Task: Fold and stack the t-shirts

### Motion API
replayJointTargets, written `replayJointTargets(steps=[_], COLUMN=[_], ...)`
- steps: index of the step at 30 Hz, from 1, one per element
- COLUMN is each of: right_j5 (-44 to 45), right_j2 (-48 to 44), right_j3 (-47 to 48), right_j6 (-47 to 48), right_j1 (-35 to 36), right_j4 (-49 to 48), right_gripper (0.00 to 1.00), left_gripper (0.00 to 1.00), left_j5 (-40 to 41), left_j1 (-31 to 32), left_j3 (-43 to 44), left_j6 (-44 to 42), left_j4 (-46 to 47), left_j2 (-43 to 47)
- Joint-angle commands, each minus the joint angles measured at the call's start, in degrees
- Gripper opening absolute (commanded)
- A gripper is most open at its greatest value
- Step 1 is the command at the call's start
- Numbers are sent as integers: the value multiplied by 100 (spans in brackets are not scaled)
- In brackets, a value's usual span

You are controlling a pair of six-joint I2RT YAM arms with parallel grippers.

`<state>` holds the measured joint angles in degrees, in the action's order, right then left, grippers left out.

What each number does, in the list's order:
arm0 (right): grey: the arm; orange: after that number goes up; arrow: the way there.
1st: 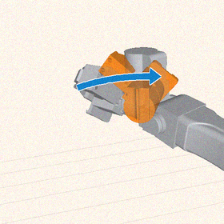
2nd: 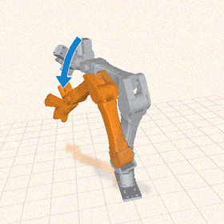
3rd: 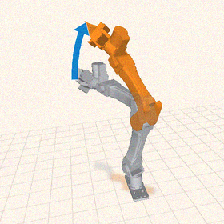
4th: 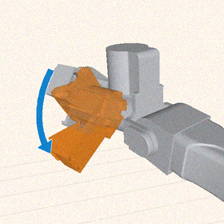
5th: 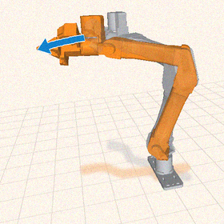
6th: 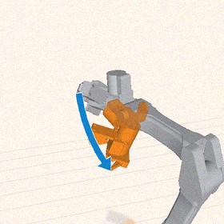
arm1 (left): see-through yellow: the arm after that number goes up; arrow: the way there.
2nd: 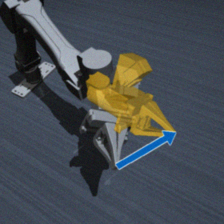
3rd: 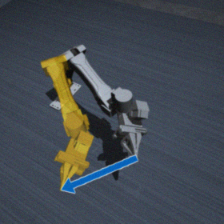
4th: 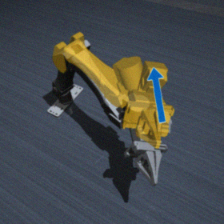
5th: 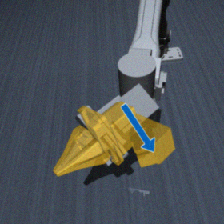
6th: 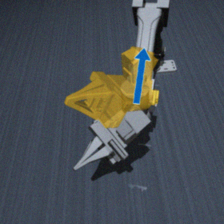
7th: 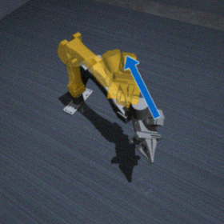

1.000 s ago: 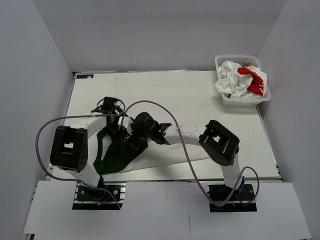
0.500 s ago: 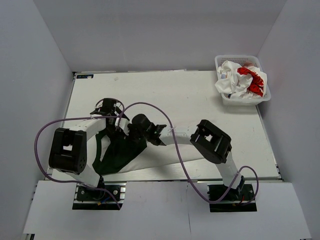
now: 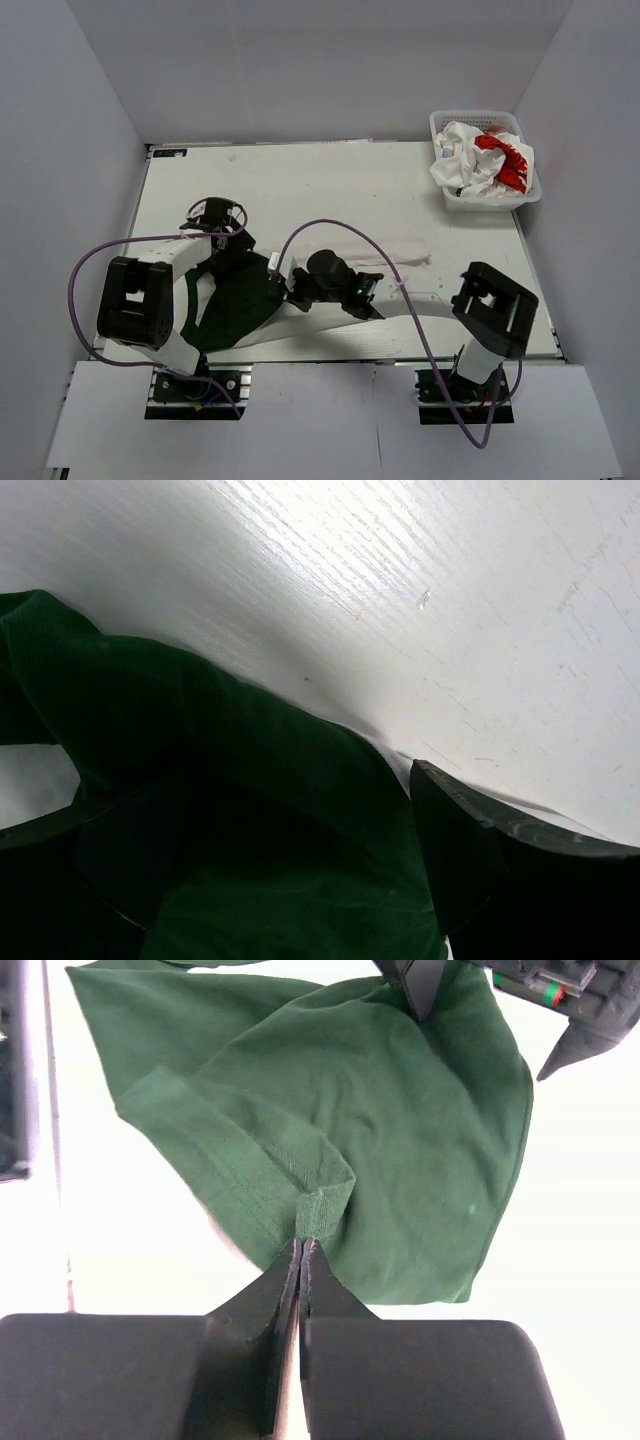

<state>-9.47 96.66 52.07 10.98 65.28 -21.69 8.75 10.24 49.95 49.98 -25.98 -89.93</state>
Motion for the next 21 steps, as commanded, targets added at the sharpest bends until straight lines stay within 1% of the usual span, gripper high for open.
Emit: replayJointTargets(steps=[1,2,4,7,8,9,11,12,13,14,15,18,19,21], right_j5=[-64,-37,33,130,200,200,410,524,526,726,780,1438,1883,2911], right_j2=[-463,-673,-823,-1131,-1254,-1420,-1632,-1833,-1905,-1949,-2002,-2274,-2353,-2415], right_j3=[-487,-662,-935,-1461,-1542,-1612,-1858,-1998,-2017,-2043,-2052,-2166,-2158,-2087], right_j6=[-483,-527,-746,-1054,-1054,-1228,-1274,-1283,-1274,-1300,-1335,-1643,-1991,-2388], right_j1=[73,82,99,117,126,143,135,126,126,117,100,73,82,-15], right_j4=[-468,-407,-362,-318,-318,-301,-283,-274,-239,-204,-178,-256,-239,-117], right_gripper=[0,1,8,10,13,19,32,52,55,57,66,73,81,90], left_gripper=[100,100,100,100,100,100,100,100,100,100,100,100,100,100], left_j5=[276,276,276,276,276,276,276,276,276,276,276,276,276,276], left_j1=[-48,-48,-48,-48,-48,-48,-48,-48,-48,-48,-48,-48,-48,13], left_j3=[-117,-117,-117,-117,-117,-117,-117,-57,-56,14,14,145,146,339], left_j6=[-76,-76,-76,-128,-181,-181,-251,-304,-304,-304,-365,-418,-418,-471], left_j4=[-285,-285,-285,-224,-224,-224,-224,-276,-276,-355,-408,-408,-486,-601], left_j2=[142,195,247,301,362,362,362,362,362,362,362,485,485,643])
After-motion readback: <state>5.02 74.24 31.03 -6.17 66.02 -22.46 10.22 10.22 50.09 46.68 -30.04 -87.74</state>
